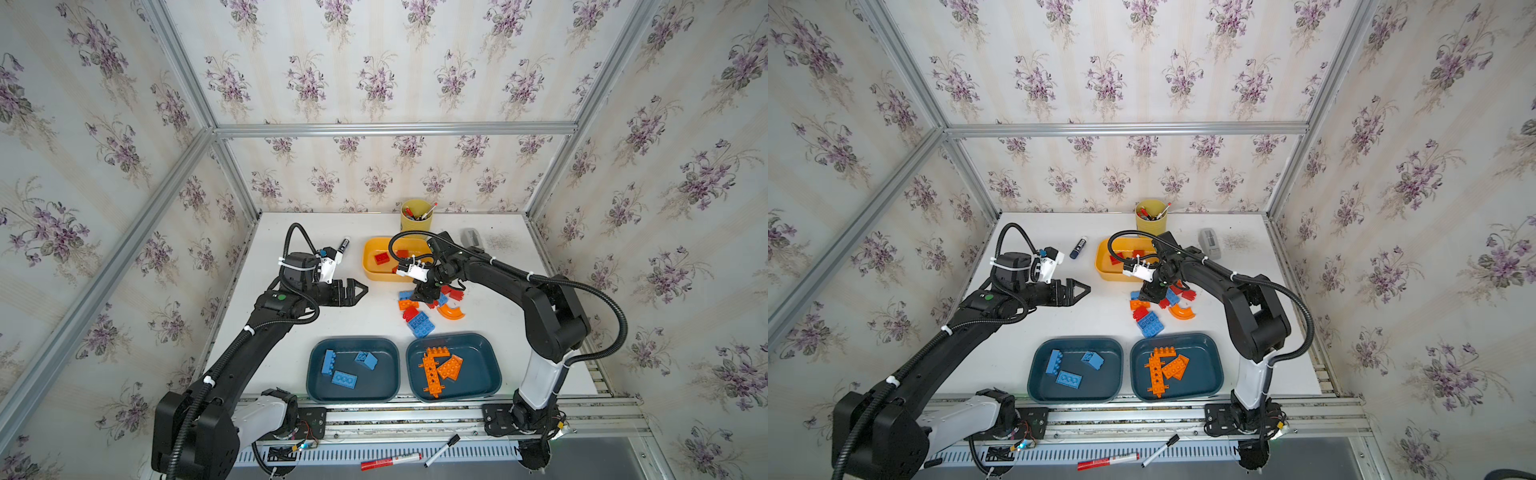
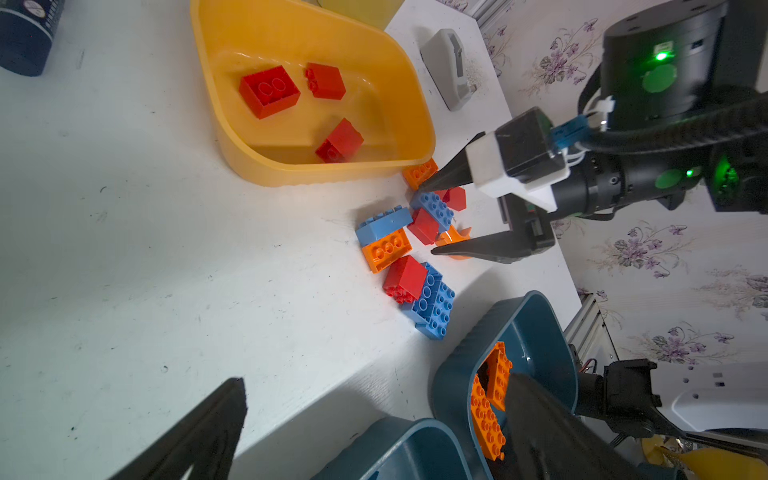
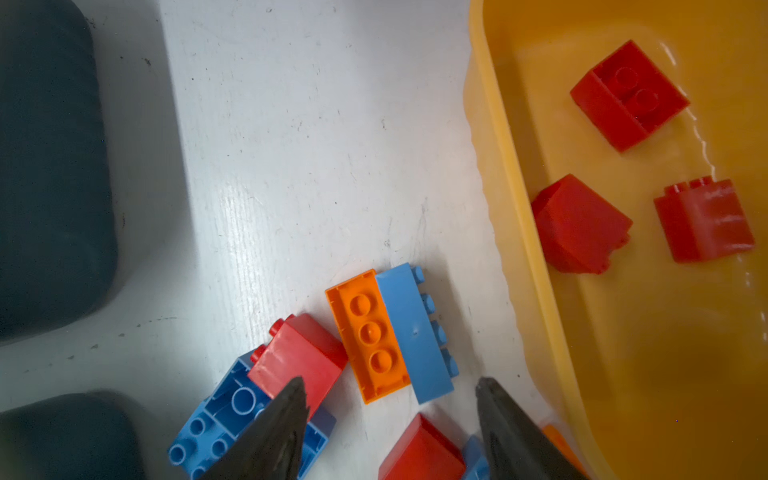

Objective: Sort the legos into containers by color
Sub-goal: 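Lower the right gripper onto a light blue 2x4 brick and close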

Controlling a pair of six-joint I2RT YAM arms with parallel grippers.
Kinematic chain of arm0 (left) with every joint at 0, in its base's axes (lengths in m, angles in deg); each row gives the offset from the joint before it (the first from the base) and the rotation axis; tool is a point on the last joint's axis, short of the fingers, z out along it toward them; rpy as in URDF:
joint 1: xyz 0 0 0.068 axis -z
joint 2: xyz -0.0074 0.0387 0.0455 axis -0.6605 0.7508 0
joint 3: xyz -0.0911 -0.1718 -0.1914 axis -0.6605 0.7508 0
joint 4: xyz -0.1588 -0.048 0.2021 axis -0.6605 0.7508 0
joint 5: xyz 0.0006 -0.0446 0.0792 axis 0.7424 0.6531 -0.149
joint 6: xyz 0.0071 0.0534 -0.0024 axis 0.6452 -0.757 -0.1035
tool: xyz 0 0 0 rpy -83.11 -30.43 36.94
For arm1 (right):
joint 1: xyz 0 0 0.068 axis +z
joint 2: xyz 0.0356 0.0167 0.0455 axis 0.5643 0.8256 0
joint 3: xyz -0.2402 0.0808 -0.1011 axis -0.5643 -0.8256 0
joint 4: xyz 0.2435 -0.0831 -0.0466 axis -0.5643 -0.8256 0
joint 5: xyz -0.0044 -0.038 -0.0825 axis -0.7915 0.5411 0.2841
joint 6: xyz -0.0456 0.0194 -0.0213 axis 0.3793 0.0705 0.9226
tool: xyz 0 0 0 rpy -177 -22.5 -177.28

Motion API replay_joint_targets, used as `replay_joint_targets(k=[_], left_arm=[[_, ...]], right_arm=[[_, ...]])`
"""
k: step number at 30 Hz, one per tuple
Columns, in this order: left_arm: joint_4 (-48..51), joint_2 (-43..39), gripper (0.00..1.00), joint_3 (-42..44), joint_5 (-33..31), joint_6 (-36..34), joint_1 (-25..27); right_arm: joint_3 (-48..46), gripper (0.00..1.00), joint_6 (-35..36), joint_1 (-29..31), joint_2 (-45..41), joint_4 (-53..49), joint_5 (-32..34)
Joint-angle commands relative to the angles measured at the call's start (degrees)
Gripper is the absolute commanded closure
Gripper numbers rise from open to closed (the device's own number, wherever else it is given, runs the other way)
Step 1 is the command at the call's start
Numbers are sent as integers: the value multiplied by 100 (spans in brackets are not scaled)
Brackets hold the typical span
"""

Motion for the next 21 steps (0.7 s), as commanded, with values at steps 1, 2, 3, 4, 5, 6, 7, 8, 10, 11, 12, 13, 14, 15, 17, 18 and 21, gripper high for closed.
replay_joint_targets(k=[1, 2, 3, 4, 5, 6, 7, 8, 10, 11, 12, 13, 14, 15, 17, 18, 21], left_arm=[[-185, 10, 1, -49, 163, -22, -51], [-186, 18, 1, -46, 172, -29, -64], [-190, 31, 1, -44, 175, -39, -73], [-190, 65, 1, -45, 178, -41, -83], [-198, 100, 1, -52, 187, -36, -90], [-196, 144, 1, -53, 210, -24, -99], [-197, 179, 1, -68, 230, -14, -108], [-195, 200, 1, -67, 246, -4, -108], [-208, 203, 1, -54, 225, 4, -117], [-205, 199, 1, -47, 224, 4, -117], [-212, 211, 1, -44, 221, -3, -117], [-225, 227, 1, -44, 226, -5, -118], [-221, 246, 1, -44, 230, -14, -117], [-224, 269, 1, -45, 237, -14, -122], [-227, 312, 1, -61, 253, -6, -126], [-224, 326, 1, -65, 266, -14, -126], [-224, 342, 1, -66, 255, -5, -126]], right_arm=[[337, 34, 380, 23, 330, -407, 39], [416, 35, 418, 32, 414, -450, 67], [472, 36, 434, 33, 477, -478, 65], [530, 38, 446, 37, 543, -495, 46], [555, 40, 458, 42, 605, -500, 47], [584, 42, 481, 50, 671, -508, 59], [616, 44, 512, 59, 728, -523, 88], [641, 44, 534, 68, 785, -526, 127], [718, 49, 553, 77, 884, -556, 181], [750, 49, 555, 77, 920, -569, 173], [785, 50, 553, 77, 957, -570, 154], [804, 50, 548, 85, 986, -562, 160], [828, 51, 553, 86, 1017, -552, 179], [867, 51, 561, 94, 1059, -567, 196], [955, 54, 579, 95, 1130, -642, 221], [991, 56, 590, 95, 1153, -676, 217], [1063, 56, 614, 103, 1213, -699, 236]])
